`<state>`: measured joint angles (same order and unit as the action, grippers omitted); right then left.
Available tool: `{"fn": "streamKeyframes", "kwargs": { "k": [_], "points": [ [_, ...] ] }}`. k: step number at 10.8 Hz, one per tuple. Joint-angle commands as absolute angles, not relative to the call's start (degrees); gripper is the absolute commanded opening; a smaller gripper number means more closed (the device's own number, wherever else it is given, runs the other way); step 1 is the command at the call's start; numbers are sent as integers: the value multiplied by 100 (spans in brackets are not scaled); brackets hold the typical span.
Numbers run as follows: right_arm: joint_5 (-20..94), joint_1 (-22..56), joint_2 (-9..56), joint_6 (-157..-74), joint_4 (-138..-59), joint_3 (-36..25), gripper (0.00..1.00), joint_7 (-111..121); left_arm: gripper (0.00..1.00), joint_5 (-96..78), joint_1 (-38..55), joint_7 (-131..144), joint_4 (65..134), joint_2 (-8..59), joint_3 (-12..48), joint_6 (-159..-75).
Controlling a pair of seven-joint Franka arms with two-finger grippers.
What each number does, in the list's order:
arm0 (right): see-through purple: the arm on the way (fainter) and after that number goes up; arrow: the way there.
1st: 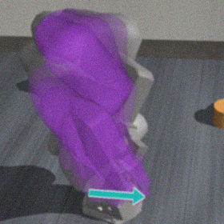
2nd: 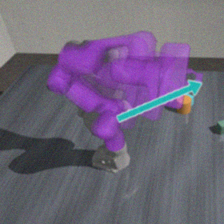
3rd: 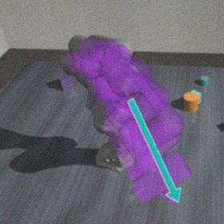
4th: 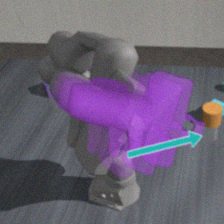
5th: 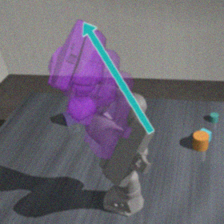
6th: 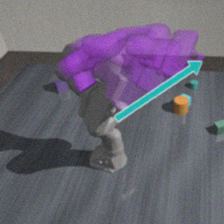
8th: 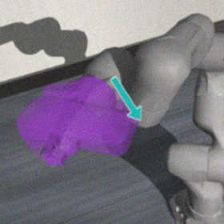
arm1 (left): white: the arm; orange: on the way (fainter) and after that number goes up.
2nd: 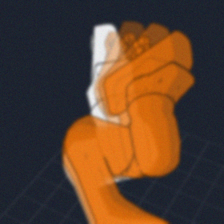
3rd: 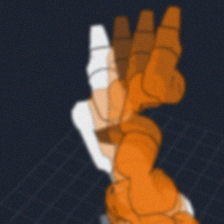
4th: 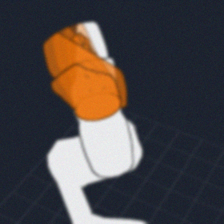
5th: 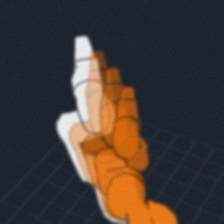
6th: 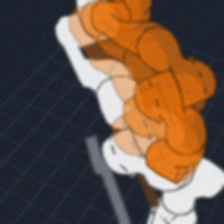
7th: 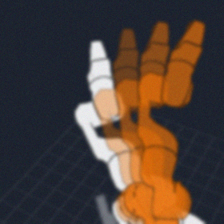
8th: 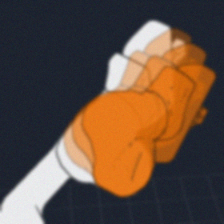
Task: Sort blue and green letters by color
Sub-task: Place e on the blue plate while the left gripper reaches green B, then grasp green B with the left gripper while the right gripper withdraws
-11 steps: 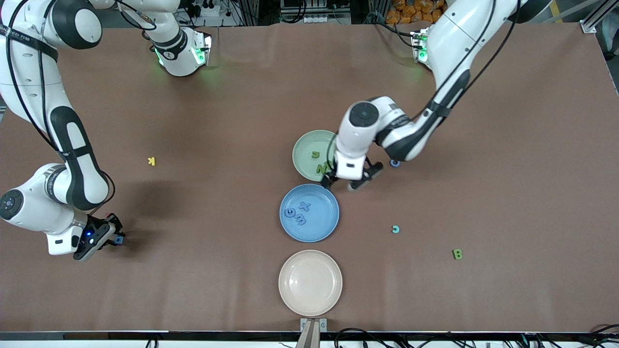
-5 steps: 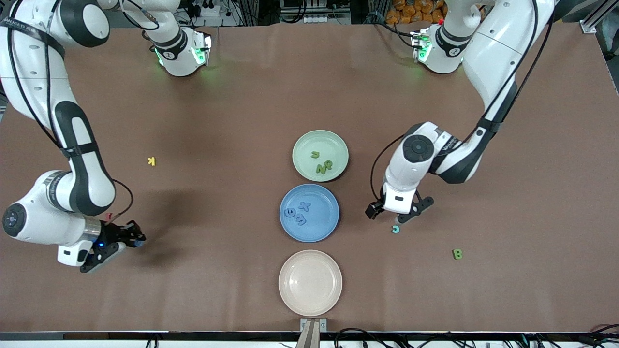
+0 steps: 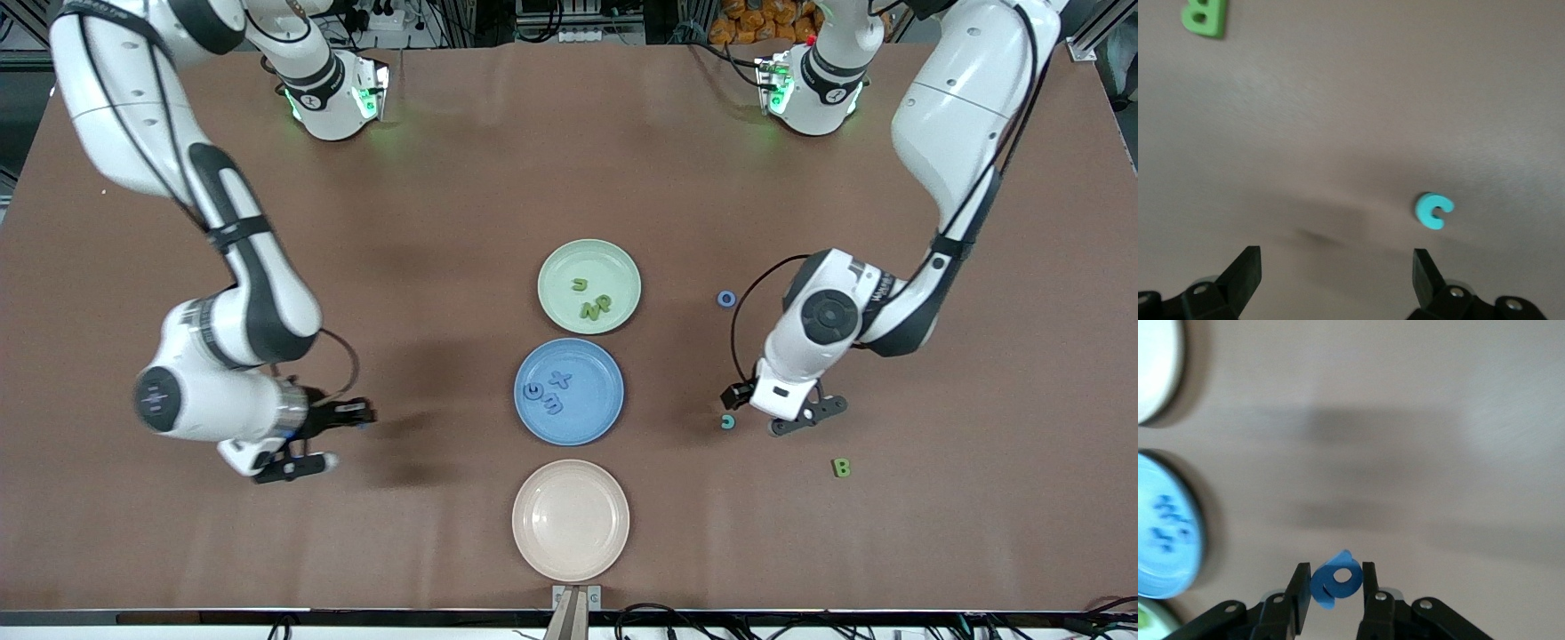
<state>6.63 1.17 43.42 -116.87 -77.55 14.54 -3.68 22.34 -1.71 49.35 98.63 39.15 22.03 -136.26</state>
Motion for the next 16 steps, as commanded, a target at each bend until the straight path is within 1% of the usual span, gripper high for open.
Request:
{"fn": "streamKeyframes", "kwargs": {
  "k": [1, 3, 4, 6, 9, 10, 11, 12, 13, 15, 16],
  "points": [
    [694, 771, 4227, -11733, -7875, 1538, 0, -2262, 100, 1548, -272, 3327, 9090, 3955, 2206, -12474],
    [694, 1289, 4289, -12301, -7884, 1538, 0, -3238, 100, 1564, -570, 2526, 9079, 3955, 2188, -12463],
    [694, 1536, 4359, -12513, -7884, 1538, 0, -3713, 100, 1582, -580, 2192, 9053, 3955, 2162, -12463],
    [677, 1941, 4560, -13102, -7884, 1538, 0, -4575, 100, 1573, -580, 1664, 8904, 4016, 1856, -12472],
    [633, 2390, 4912, -13972, -7858, 1538, 0, -5377, 100, 1582, -571, 750, 8273, 4472, 1548, -12472],
    [642, 2460, 5017, -14227, -7840, 1538, 5, -5501, 100, 1582, -571, 469, 8097, 4630, 1486, -12472],
    [642, 2522, 5071, -14412, -7840, 1538, 44, -5554, 100, 1582, -571, 335, 8016, 4684, 1398, -12472],
    [642, 2531, 5071, -14431, -7840, 1538, 81, -5581, 100, 1582, -554, 290, 7955, 4745, 1319, -12515],
    [633, 2523, 5071, -14423, -7840, 1529, 100, -5572, 100, 1582, -554, 281, 7797, 4885, 1310, -12516],
    [615, 2496, 5010, -14371, -7840, 1529, 100, -5555, 100, 1582, -501, 281, 7516, 5149, 1310, -12542],
    [607, 2453, 4853, -14353, -7857, 1529, 100, -5529, 100, 1591, -475, 264, 7410, 5255, 1310, -12612]
  ]
}}
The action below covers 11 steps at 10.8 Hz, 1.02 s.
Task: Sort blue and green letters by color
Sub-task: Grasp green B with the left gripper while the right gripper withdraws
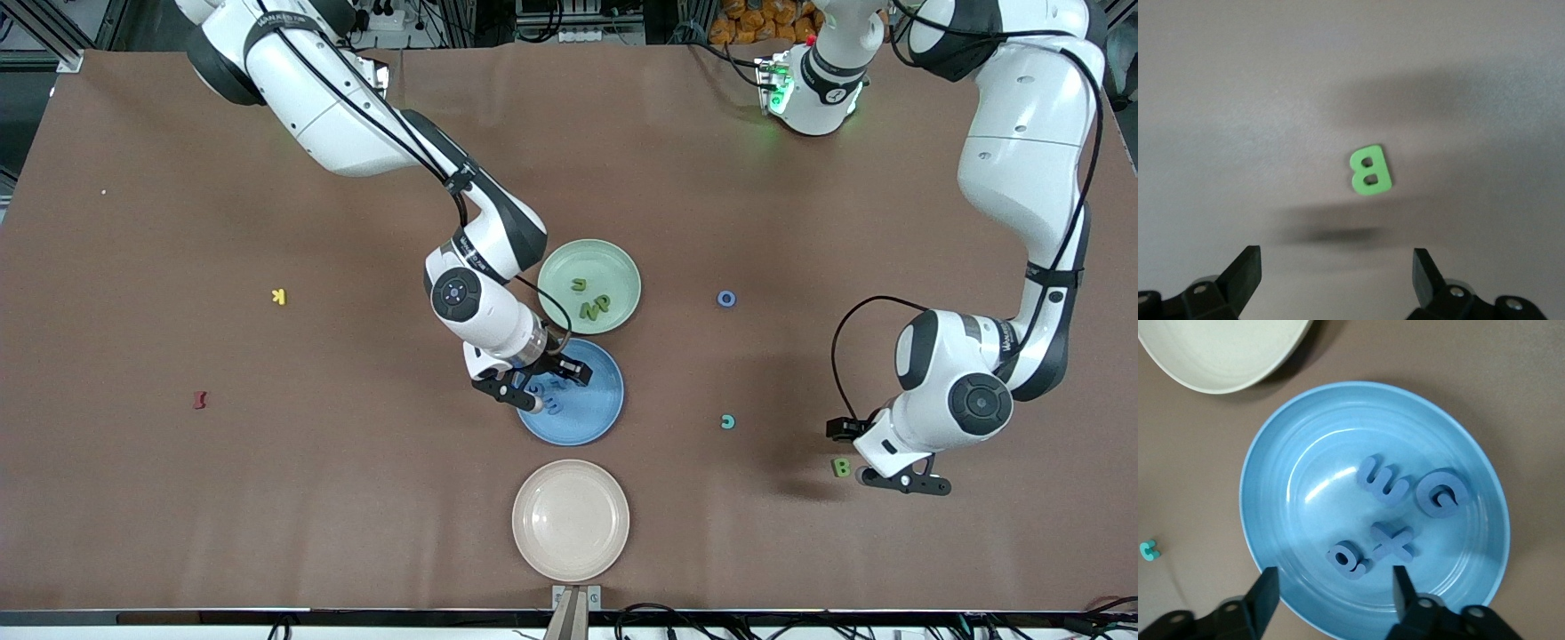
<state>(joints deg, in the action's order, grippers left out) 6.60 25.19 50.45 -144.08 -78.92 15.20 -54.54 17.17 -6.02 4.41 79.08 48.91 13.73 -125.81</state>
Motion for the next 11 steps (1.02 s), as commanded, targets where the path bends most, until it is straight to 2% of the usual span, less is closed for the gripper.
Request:
{"fn": "streamKeyframes", "kwargs": {
  "k": [1, 4, 7, 11],
  "points": [
    [598, 2400, 4712, -14222, -7884, 1512, 100, -5511, 100, 1582, -475, 220, 7287, 5386, 1310, -12743],
    [230, 2128, 4019, -13029, -7901, 1477, 100, -4863, 100, 1582, -396, 220, 7110, 5616, 1310, -13112],
    [202, 1821, 2825, -12396, -8585, 1292, 100, -3660, 100, 1582, -247, 299, 7102, 5555, 1318, -13131],
    [193, 1082, 1655, -10577, -8552, 1153, 100, -2034, 100, 1538, -290, 290, 7110, 5485, 1318, -13113]
  ]
}}
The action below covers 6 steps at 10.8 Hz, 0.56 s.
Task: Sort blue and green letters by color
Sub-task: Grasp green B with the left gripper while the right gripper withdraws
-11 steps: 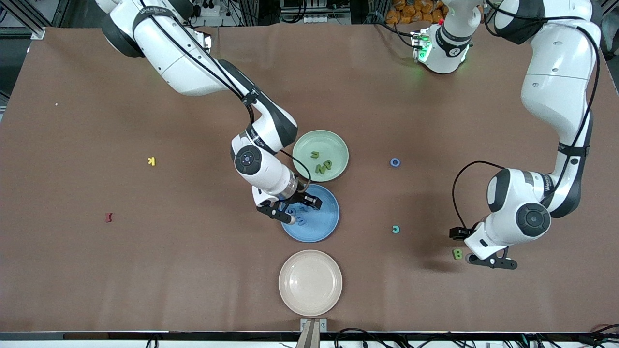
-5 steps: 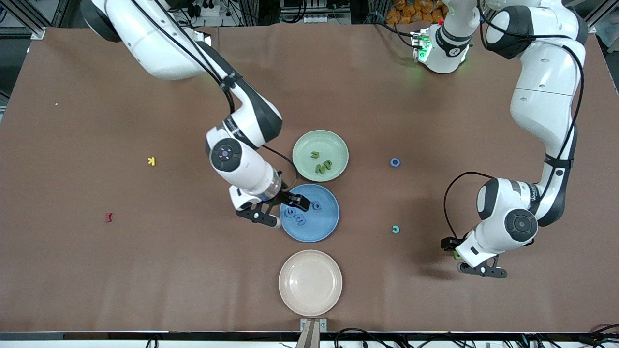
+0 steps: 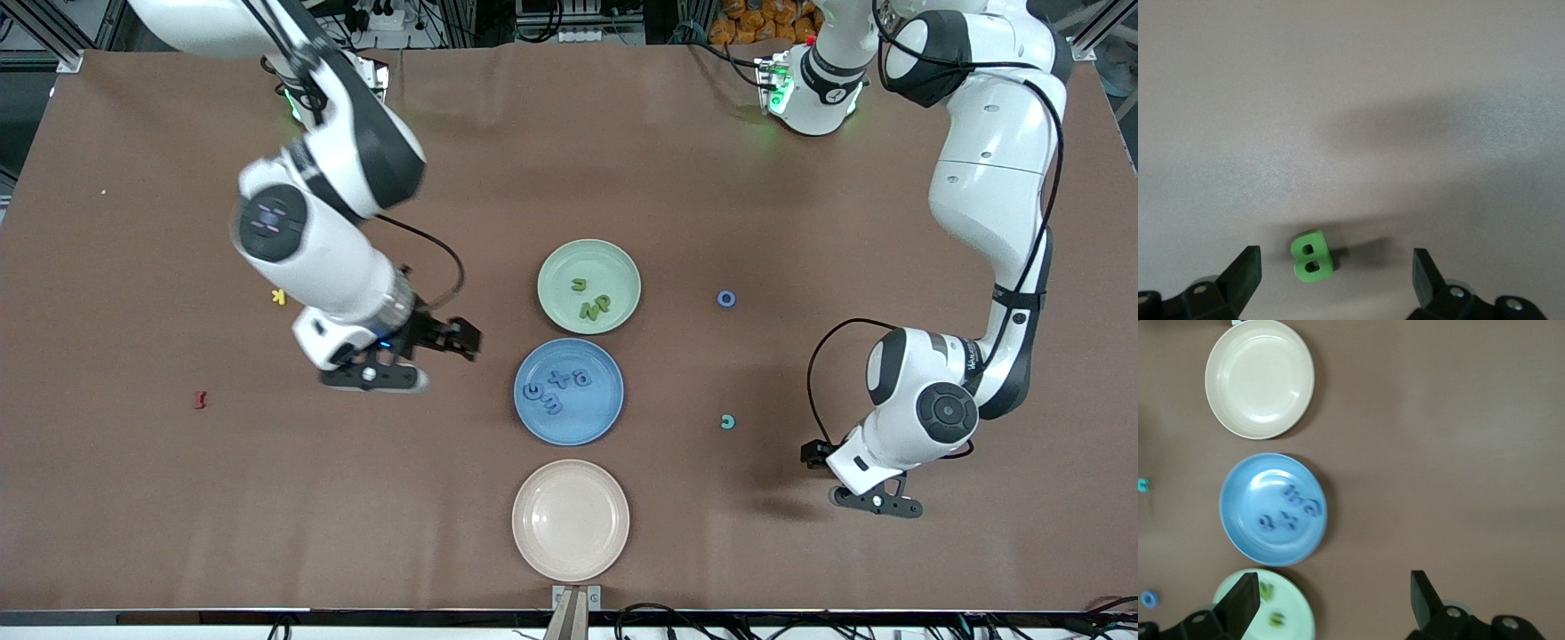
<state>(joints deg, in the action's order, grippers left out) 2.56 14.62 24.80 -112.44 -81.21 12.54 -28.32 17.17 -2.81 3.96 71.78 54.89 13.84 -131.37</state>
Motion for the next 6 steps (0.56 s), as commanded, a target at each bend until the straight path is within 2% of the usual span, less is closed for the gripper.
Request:
{"fn": "streamKeyframes", "kwargs": {
  "k": [1, 4, 6],
  "points": [
    [211, 1072, 1435, -10225, -8552, 856, 100, -1682, 100, 1521, -307, 290, 7128, 5458, 1318, -13105],
    [220, 1002, 1073, -9573, -8438, 125, 100, -459, 100, 1521, -386, 273, 7145, 5537, 1310, -13104],
    [246, 985, 1046, -9483, -8402, -244, 100, 41, 100, 1521, -430, 229, 7154, 5572, 1310, -13104]
  ]
}}
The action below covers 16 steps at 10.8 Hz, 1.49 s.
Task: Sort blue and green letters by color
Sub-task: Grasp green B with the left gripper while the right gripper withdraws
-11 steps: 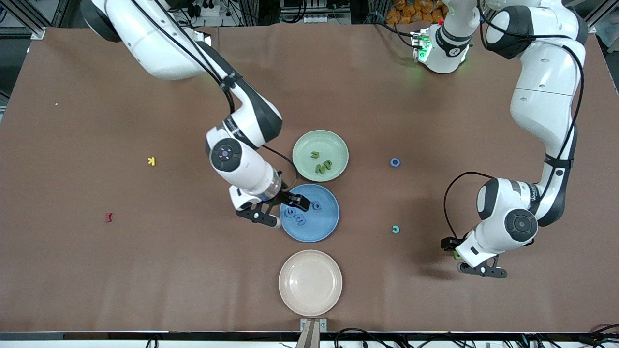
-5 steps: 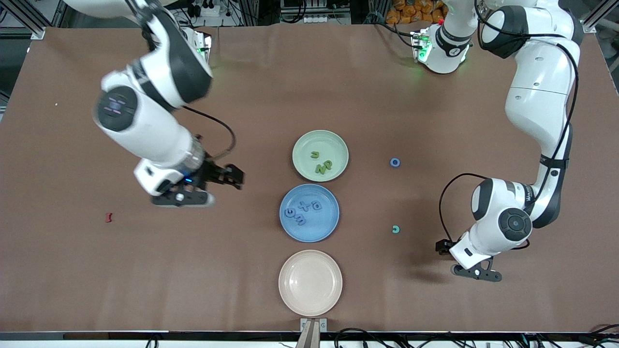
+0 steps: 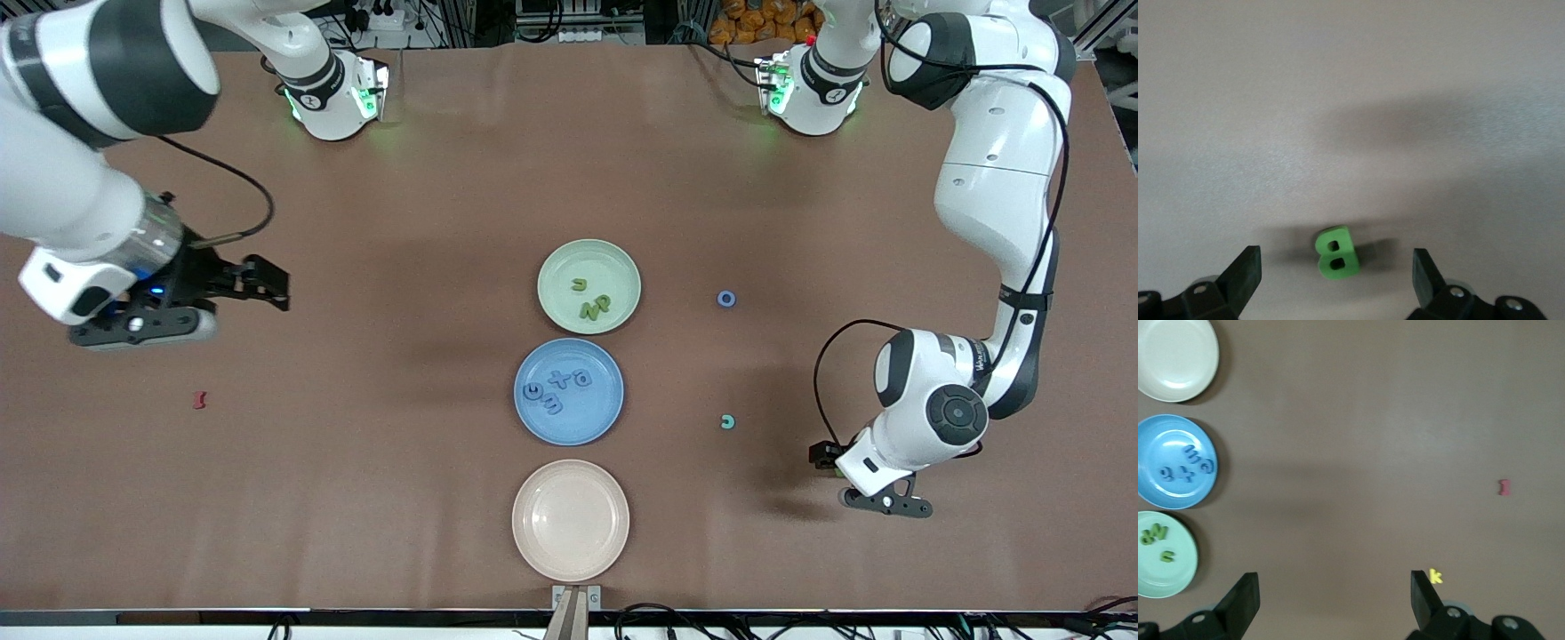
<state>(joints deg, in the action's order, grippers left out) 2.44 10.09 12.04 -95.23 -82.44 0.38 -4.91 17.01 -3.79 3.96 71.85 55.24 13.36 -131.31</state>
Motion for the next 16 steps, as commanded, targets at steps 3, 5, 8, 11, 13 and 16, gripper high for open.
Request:
{"fn": "streamKeyframes", "kwargs": {
  "k": [3, 5, 8, 11, 13, 16],
  "points": [
    [229, 923, 845, -9536, -8411, -492, 100, 325, 100, 1521, -501, 211, 7154, 5695, 1301, -13096],
    [202, 801, 599, -9527, -8429, -492, 100, 308, 100, 1521, -519, 220, 7154, 5695, 1301, -13104],
    [220, 668, 344, -9414, -8586, -501, 100, 342, 100, 1512, -519, 264, 7154, 5704, 1292, -13104],
    [281, 484, 123, -9474, -8973, -545, 100, 535, 1, 1092, -519, 508, 7154, 5669, 1301, -13104],
    [281, 492, 123, -9553, -9035, -658, 100, 615, 0, 1072, -457, 808, 7137, 5669, 1283, -13104],
    [308, 449, 62, -9764, -9290, -729, 100, 676, 0, 1081, -448, 844, 7128, 5660, 1283, -13113]
  ]
}}
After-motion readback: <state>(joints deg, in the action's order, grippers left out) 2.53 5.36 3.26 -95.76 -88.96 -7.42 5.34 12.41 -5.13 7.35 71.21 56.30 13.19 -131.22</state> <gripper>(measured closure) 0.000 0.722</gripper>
